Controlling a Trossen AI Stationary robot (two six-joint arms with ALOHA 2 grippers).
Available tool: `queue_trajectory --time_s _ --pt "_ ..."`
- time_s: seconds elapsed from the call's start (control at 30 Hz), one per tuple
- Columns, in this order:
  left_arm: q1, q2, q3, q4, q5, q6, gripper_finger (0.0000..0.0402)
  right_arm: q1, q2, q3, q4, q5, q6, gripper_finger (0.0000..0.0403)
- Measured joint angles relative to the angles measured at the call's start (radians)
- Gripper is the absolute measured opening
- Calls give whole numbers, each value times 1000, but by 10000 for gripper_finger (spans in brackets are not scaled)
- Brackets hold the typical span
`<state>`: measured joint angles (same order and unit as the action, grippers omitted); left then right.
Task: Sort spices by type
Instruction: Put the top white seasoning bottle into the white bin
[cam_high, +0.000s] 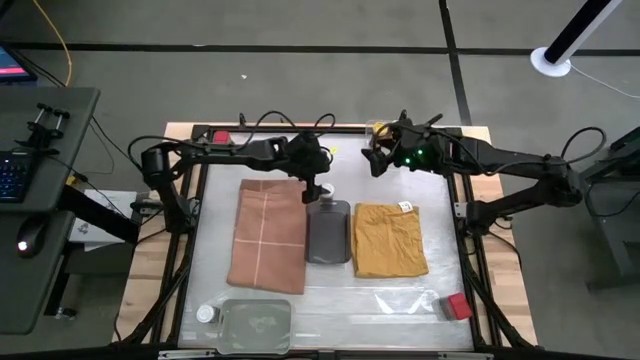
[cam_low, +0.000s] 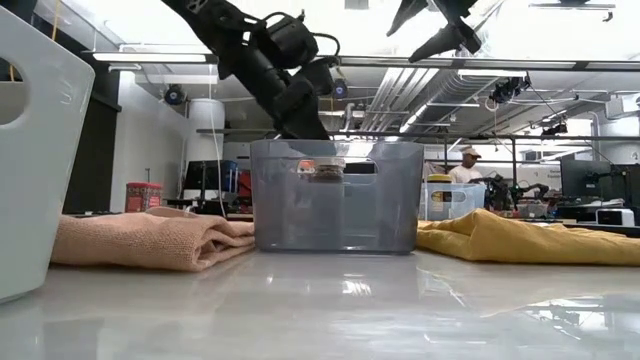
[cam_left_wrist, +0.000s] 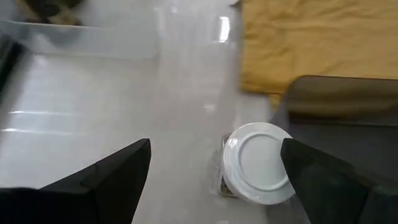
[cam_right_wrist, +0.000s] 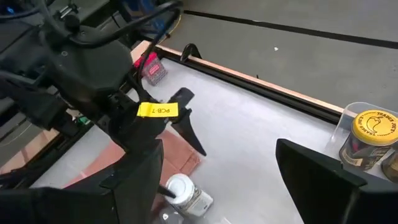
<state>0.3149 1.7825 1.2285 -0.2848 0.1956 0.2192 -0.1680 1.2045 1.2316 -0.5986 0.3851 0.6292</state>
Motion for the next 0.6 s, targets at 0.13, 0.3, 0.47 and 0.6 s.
queue_trajectory --time_s 0.13,0.3,0.47,0.6 --pt "0 5 -1 4 63 -6 337 6 0 0 -7 4 0 307" --pt "5 5 -1 29 38 -1 333 6 0 0 -14 5 -5 307" --pt "7 2 0 43 -94 59 333 6 0 0 -14 6 -6 307" --pt "12 2 0 43 -109 70 333 6 0 0 -14 6 -4 307"
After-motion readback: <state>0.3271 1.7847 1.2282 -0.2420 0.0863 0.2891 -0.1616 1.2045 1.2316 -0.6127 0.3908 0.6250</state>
